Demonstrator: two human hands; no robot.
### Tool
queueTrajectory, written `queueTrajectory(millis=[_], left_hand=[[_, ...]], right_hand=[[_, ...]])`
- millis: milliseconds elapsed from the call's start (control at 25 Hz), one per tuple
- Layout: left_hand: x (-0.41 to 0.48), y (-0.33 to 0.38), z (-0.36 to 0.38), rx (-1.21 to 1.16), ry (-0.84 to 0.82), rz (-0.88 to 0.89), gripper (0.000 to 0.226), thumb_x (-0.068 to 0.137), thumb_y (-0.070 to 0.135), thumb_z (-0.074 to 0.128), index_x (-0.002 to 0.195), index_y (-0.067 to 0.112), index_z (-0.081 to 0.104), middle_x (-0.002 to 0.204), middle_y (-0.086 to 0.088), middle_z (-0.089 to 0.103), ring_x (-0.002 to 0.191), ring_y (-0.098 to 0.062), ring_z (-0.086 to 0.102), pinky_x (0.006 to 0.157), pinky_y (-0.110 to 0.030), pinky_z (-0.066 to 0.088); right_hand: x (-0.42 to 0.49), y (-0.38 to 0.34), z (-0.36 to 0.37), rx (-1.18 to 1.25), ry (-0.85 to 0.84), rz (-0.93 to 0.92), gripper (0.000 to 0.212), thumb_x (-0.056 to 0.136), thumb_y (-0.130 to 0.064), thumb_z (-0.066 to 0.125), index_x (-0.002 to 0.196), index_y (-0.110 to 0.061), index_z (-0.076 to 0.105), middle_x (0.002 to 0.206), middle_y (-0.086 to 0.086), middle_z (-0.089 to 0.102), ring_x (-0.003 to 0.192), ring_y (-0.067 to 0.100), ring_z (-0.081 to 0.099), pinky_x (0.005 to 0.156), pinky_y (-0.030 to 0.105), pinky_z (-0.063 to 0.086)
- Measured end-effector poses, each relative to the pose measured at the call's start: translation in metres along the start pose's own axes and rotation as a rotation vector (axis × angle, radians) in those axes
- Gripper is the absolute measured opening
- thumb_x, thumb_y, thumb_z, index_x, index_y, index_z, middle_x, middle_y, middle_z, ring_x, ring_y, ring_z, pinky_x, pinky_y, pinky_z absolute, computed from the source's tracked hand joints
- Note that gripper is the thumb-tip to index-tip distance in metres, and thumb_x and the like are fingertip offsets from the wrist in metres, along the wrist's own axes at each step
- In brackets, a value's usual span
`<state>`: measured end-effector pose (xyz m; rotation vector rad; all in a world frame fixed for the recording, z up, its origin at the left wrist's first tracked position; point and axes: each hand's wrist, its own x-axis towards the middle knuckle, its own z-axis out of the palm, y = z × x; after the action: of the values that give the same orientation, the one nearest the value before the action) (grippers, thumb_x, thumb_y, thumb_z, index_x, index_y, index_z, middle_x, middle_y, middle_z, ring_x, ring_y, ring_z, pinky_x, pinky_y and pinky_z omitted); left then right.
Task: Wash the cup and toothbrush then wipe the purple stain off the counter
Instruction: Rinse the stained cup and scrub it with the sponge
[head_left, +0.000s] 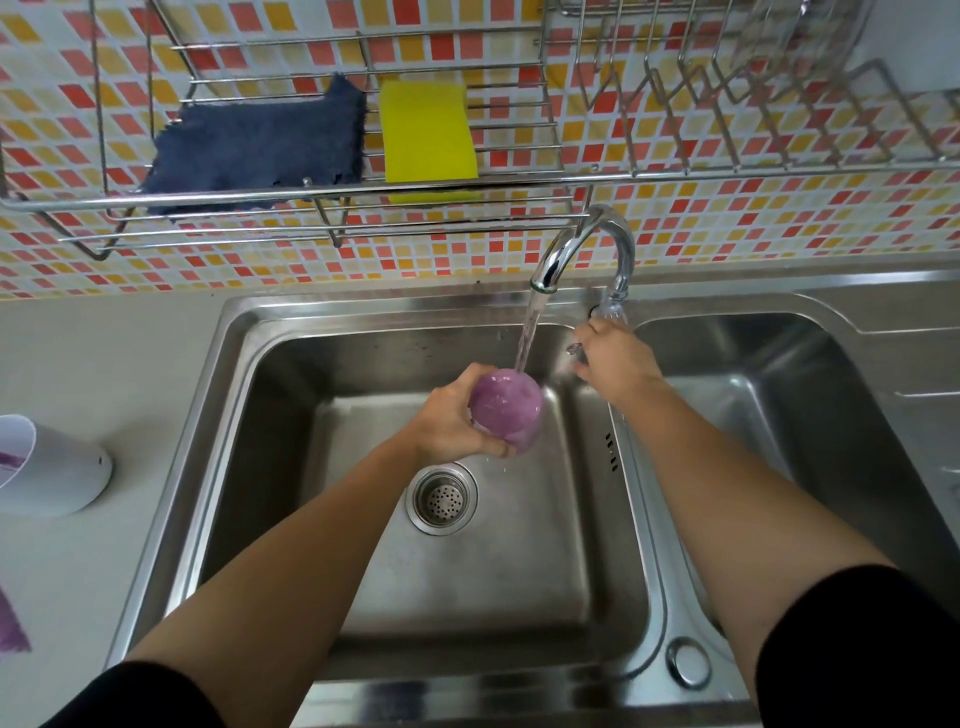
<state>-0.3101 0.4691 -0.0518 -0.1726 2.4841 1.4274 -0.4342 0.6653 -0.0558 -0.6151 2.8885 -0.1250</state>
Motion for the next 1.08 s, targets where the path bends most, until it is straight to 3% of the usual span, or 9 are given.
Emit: queueTrajectory(millis=[160, 280, 400, 480, 600, 680, 800, 960, 1080], left_hand=[[0.000, 0.004, -0.001, 0.019, 0.013, -0.002, 0.080, 0.053, 0.019, 0.091, 0.119, 0.030, 0.048, 0.108, 0.006, 0.061, 0.096, -0.012, 0.058, 0.078, -0.019, 0.046], [0.001, 0.008, -0.002, 0.017, 0.022, 0.001, 0.081, 0.053, 0.020, 0.091, 0.121, 0.028, 0.047, 0.109, 0.006, 0.060, 0.096, -0.012, 0.058, 0.077, -0.016, 0.042], [0.003, 0.014, 0.000, 0.018, 0.019, 0.019, 0.088, 0.054, 0.020, 0.090, 0.128, 0.034, 0.044, 0.114, 0.005, 0.059, 0.097, -0.013, 0.057, 0.080, -0.018, 0.041], [0.005, 0.017, 0.002, 0.015, 0.032, 0.026, 0.090, 0.053, 0.021, 0.089, 0.128, 0.037, 0.043, 0.115, 0.005, 0.059, 0.100, -0.015, 0.056, 0.083, -0.019, 0.040], [0.006, 0.014, 0.005, 0.005, 0.077, 0.001, 0.085, 0.051, 0.021, 0.089, 0.124, 0.035, 0.047, 0.115, 0.003, 0.060, 0.102, -0.017, 0.057, 0.083, -0.021, 0.043], [0.005, 0.006, 0.008, 0.050, 0.111, -0.025, 0.085, 0.048, 0.023, 0.090, 0.122, 0.034, 0.049, 0.115, 0.001, 0.058, 0.101, -0.018, 0.058, 0.083, -0.022, 0.045], [0.001, -0.004, 0.012, 0.283, 0.155, -0.072, 0.084, 0.048, 0.026, 0.087, 0.124, 0.025, 0.051, 0.112, -0.001, 0.050, 0.101, -0.020, 0.054, 0.082, -0.019, 0.044], [-0.007, -0.012, 0.014, 0.726, 0.104, -0.124, 0.081, 0.054, 0.033, 0.079, 0.128, 0.023, 0.047, 0.118, -0.001, 0.042, 0.110, -0.023, 0.041, 0.087, -0.042, 0.047], [-0.011, -0.014, 0.007, 1.021, 0.081, -0.081, 0.070, 0.065, 0.029, 0.071, 0.129, 0.025, 0.044, 0.122, -0.002, 0.036, 0.113, -0.024, 0.036, 0.085, -0.046, 0.040]], right_hand=[[-0.002, -0.004, -0.002, 0.086, 0.189, 0.016, 0.030, 0.097, -0.019, 0.040, 0.117, 0.001, 0.050, 0.121, 0.021, 0.051, 0.112, 0.040, 0.050, 0.080, 0.044, 0.048], [-0.008, 0.009, -0.002, 0.307, 0.351, 0.092, 0.025, 0.096, -0.012, 0.038, 0.109, 0.000, 0.055, 0.113, 0.024, 0.057, 0.094, 0.042, 0.057, 0.078, 0.042, 0.044], [-0.010, 0.019, -0.003, 0.601, 0.454, 0.203, 0.027, 0.096, -0.010, 0.038, 0.112, -0.002, 0.058, 0.108, 0.023, 0.064, 0.096, 0.041, 0.059, 0.083, 0.040, 0.044], [-0.015, 0.019, 0.001, 0.655, 0.472, 0.247, 0.032, 0.097, -0.016, 0.039, 0.124, -0.002, 0.050, 0.116, 0.024, 0.060, 0.102, 0.040, 0.056, 0.087, 0.041, 0.043], [-0.046, 0.015, 0.029, 0.566, 0.416, 0.356, 0.054, 0.096, -0.026, 0.042, 0.140, 0.001, 0.029, 0.144, 0.021, 0.035, 0.130, 0.034, 0.038, 0.108, 0.042, 0.032], [-0.075, 0.008, 0.058, 0.364, 0.294, 0.324, 0.057, 0.097, -0.028, 0.038, 0.144, -0.001, 0.022, 0.153, 0.017, 0.022, 0.141, 0.030, 0.021, 0.116, 0.042, 0.018], [-0.100, 0.002, 0.083, 0.171, 0.122, 0.267, 0.057, 0.098, -0.026, 0.029, 0.148, -0.005, 0.008, 0.158, 0.010, 0.005, 0.145, 0.024, 0.003, 0.116, 0.039, 0.007], [-0.102, 0.000, 0.080, 0.111, 0.081, 0.256, 0.057, 0.098, -0.018, 0.023, 0.147, -0.004, -0.001, 0.157, 0.011, -0.006, 0.145, 0.023, -0.006, 0.117, 0.037, 0.001], [-0.103, 0.001, 0.081, 0.108, 0.073, 0.250, 0.057, 0.097, -0.015, 0.023, 0.147, -0.003, -0.002, 0.157, 0.012, -0.006, 0.145, 0.023, -0.007, 0.116, 0.036, 0.001]])
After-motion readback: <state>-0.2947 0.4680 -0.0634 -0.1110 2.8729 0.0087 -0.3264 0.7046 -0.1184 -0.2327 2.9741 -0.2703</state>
